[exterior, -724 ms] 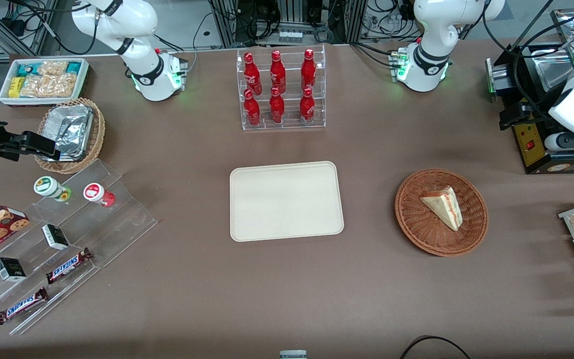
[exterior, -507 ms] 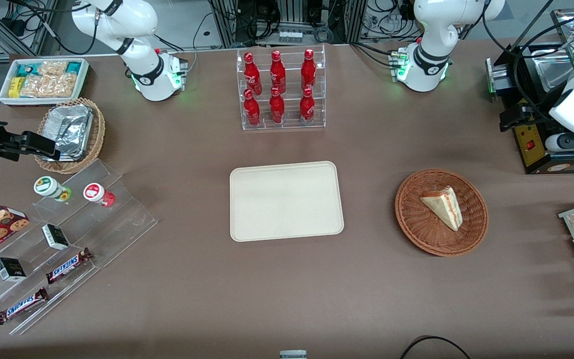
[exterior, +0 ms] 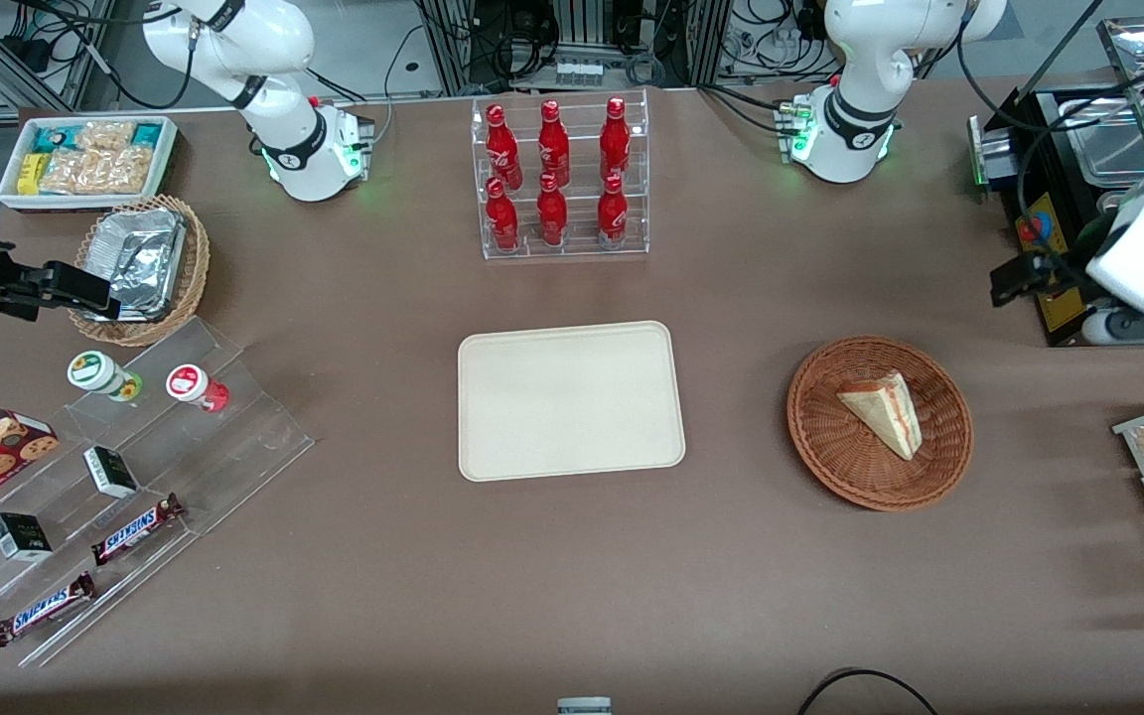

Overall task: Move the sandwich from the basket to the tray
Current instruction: 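Move the left gripper over the wrapped sandwich in the wicker basket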

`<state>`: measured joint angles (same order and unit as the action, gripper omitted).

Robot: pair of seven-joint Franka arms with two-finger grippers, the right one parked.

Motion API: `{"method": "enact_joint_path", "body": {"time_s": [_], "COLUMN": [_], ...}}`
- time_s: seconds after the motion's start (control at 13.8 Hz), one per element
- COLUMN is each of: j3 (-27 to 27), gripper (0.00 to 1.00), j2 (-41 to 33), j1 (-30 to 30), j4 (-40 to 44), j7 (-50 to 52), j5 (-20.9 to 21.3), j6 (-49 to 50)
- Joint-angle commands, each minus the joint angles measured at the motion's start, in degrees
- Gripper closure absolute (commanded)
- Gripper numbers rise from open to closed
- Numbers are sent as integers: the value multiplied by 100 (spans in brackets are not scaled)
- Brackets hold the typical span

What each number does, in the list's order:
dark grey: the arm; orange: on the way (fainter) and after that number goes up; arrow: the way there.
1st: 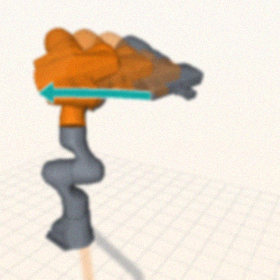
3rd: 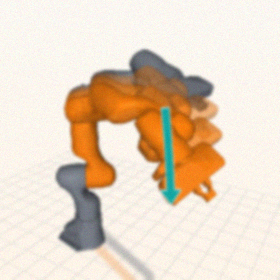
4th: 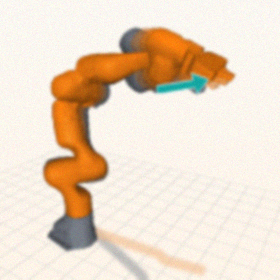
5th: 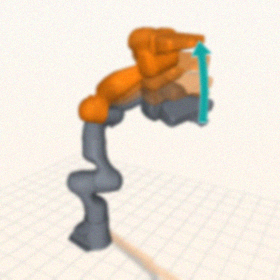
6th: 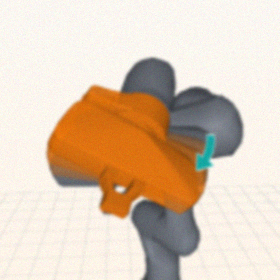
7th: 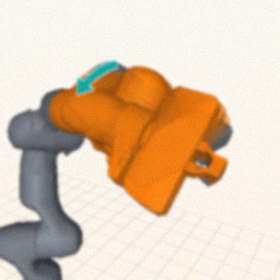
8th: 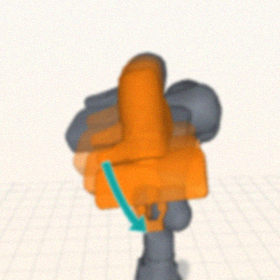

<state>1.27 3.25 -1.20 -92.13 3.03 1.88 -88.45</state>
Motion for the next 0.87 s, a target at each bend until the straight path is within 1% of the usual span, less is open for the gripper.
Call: {"method": "enact_joint_path", "body": {"time_s": [0.0,0.22,0.43,0.65,0.8], "j3": [-4,-4,-4,-4,-12], "gripper": [0,0,0,0,0], "j2": [324,754,1334,1643,1723], "j1": [-38,-47,-56,-73,-73], "j4": [28,11,2,-94,-339], "j7": [-4,-4,5,66,136], "j5": [-74,-83,-83,-83,-74], "j6": [-338,-619,-1041,-1498,-1893]}}
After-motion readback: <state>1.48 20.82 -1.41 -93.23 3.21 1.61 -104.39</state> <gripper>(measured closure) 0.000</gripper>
